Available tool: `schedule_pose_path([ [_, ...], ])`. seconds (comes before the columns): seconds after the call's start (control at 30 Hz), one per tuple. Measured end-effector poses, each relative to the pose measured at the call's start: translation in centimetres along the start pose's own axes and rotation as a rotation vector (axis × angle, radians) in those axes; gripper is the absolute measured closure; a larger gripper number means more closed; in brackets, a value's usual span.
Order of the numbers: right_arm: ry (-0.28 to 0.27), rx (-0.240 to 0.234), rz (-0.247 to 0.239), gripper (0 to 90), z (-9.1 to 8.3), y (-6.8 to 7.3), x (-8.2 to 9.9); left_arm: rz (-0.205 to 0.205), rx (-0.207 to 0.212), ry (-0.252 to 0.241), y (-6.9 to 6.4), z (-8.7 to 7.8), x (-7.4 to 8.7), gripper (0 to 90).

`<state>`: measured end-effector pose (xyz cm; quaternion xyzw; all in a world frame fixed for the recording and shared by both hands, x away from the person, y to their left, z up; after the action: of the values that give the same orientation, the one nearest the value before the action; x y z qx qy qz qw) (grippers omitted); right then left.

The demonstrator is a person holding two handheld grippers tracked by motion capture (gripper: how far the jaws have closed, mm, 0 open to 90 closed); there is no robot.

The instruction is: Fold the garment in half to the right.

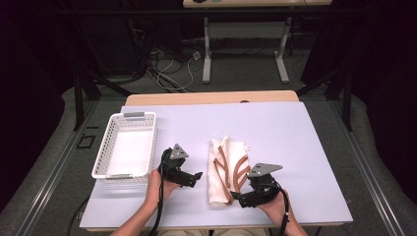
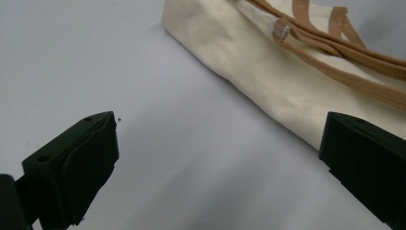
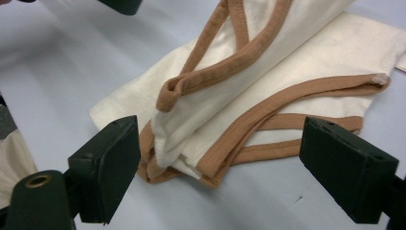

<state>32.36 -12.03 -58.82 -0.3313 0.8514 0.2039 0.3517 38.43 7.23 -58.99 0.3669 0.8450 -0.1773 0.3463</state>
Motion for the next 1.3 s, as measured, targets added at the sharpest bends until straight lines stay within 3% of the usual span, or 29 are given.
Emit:
schedule_pose_path([
  [0.13, -0.01, 0.028, -0.004, 14.0, -0.1, -0.8, -0.3, 0.05, -0.049, -0.003, -0.5, -0.5, 0.7, 0.0],
  [0.37, -0.032, 0.059, 0.008, 19.0, 0.3, -2.0, -1.3, 0.043, -0.027, -0.022, -1.7, -1.3, 2.0, 0.0],
  [0.57, -0.052, 0.072, 0.002, 36.4, 1.0, -2.0, -2.7, 0.026, -0.013, -0.033, -2.1, -2.4, 3.0, 0.0],
  [0.77, -0.059, 0.069, -0.015, 51.7, 2.2, -2.1, -4.3, 0.038, -0.014, -0.023, -2.5, -3.0, 3.9, 0.0],
  [0.87, -0.066, 0.097, -0.018, 58.8, 2.8, -2.5, -5.3, 0.029, -0.015, -0.028, -2.2, -3.2, 4.3, 0.1],
  [1.07, -0.053, 0.115, -0.036, 58.9, 4.6, -2.7, -6.9, -0.003, -0.007, -0.029, -1.7, -3.1, 4.3, 0.0],
  [1.13, -0.036, 0.13, -0.051, 58.9, 5.4, -2.6, -7.1, 0.016, -0.008, -0.02, -1.6, -3.0, 4.4, 0.0],
  [1.3, 0.007, 0.161, -0.063, 60.2, 6.7, -2.7, -6.7, 0.017, -0.003, -0.02, -1.6, -2.9, 4.4, 0.0],
])
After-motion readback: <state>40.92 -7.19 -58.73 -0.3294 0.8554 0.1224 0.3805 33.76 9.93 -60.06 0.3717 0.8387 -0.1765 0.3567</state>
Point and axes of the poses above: each handheld gripper's, and its own axes: z roughly forward along the jaws, x roughly out of its underside, y roughly to its left, the point moved 9 cm from there along z, roughly forward along the jaws, and after that the axes turned 1 degree about y, right-handed, at the moved point
